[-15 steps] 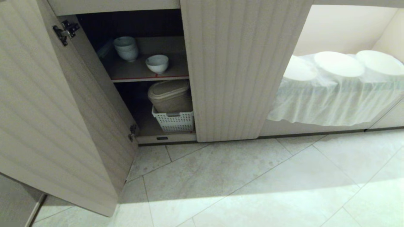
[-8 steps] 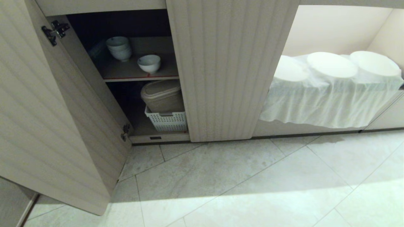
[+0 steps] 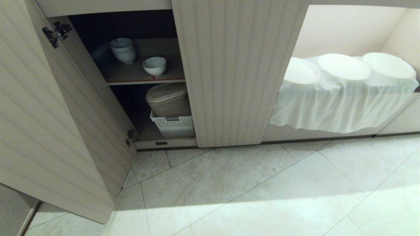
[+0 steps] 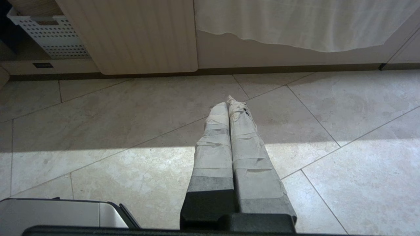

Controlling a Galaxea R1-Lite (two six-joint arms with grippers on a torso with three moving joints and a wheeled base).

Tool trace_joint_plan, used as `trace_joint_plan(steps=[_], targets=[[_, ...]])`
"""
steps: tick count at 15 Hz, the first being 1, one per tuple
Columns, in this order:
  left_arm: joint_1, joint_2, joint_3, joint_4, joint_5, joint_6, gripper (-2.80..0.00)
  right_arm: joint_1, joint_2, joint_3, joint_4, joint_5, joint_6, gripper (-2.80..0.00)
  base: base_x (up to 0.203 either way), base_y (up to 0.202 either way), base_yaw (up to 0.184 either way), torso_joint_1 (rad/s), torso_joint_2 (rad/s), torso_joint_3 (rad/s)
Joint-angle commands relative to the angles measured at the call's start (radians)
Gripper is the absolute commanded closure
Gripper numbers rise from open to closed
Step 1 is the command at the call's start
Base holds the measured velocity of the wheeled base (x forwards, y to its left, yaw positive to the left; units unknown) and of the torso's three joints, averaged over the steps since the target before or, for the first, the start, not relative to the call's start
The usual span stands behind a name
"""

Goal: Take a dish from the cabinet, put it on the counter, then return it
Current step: Take the bowl from the cabinet

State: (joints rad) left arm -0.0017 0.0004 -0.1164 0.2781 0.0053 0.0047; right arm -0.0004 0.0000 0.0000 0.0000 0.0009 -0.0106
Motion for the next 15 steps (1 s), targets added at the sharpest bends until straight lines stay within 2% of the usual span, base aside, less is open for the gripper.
trace_joint_plan(steps=[1, 10, 15], targets=[[0.000, 0.000, 0.000, 0.001, 0.001, 0.000, 0.00, 0.000, 0.000, 0.000, 0.000, 0.001, 0.000, 0.00, 0.000, 0.000, 0.000, 0.000, 0.00, 0.000], [0.000, 0.000, 0.000, 0.002, 0.001, -0.002, 0.00, 0.000, 0.000, 0.000, 0.000, 0.001, 0.000, 0.00, 0.000, 0.000, 0.000, 0.000, 0.00, 0.000], [0.000, 0.000, 0.000, 0.003, 0.001, -0.002, 0.00, 0.000, 0.000, 0.000, 0.000, 0.001, 0.000, 0.00, 0.164, 0.000, 0.002, 0.003, 0.00, 0.004]])
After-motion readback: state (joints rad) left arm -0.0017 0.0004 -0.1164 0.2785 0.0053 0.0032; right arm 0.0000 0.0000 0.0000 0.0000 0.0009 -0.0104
